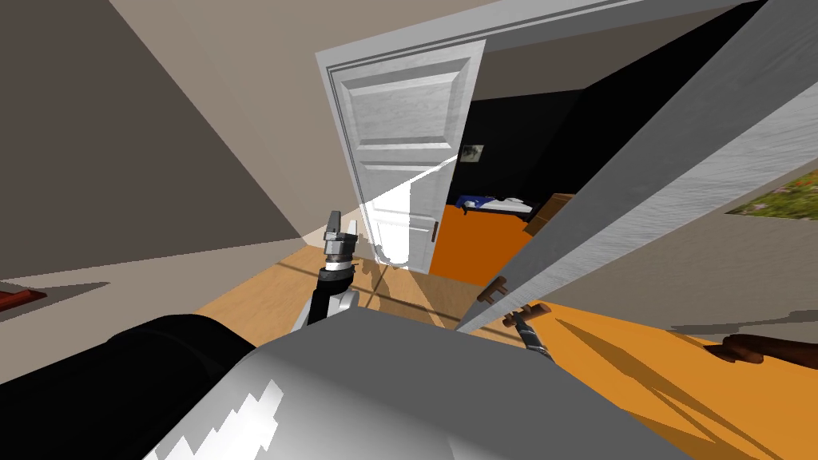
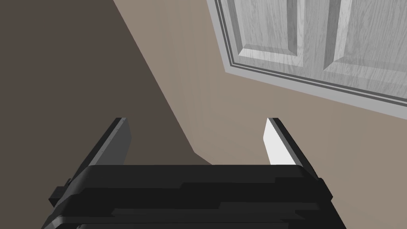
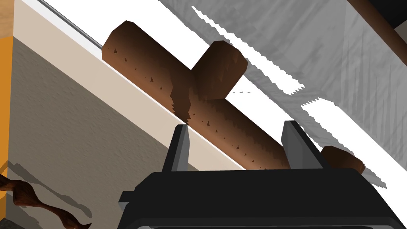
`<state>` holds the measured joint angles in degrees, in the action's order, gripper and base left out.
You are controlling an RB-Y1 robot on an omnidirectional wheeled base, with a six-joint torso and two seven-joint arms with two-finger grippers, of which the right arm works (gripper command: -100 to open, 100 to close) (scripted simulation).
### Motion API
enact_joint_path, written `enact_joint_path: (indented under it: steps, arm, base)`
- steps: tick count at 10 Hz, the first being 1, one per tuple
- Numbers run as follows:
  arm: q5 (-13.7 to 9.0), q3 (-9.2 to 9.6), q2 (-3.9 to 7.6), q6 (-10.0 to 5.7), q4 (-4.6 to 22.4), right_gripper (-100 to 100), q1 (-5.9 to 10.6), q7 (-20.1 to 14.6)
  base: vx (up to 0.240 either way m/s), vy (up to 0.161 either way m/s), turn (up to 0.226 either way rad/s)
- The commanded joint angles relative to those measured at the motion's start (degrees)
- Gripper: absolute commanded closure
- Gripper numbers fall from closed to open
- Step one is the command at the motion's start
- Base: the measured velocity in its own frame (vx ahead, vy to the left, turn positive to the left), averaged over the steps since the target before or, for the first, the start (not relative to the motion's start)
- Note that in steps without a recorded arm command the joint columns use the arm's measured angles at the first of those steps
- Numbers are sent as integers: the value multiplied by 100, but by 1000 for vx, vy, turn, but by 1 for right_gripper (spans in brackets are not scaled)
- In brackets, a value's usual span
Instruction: Pull the door open
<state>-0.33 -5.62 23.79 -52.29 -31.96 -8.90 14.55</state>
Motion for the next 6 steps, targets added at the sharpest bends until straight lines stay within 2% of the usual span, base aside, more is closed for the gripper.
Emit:
enact_joint_path:
  steps: [1,2,3,6]
  arm:
    - [-50,-3,-58,17,-20,100,60,-183]
    - [-50,-3,-58,17,-20,100,60,-183]
    - [-29,58,-9,-11,33,100,53,-168]
    - [-36,72,-10,-11,29,100,58,-209]
  base:
    - [0,-6,-1]
    - [-1,-6,2]
    - [-49,-33,34]
    - [-39,-39,19]
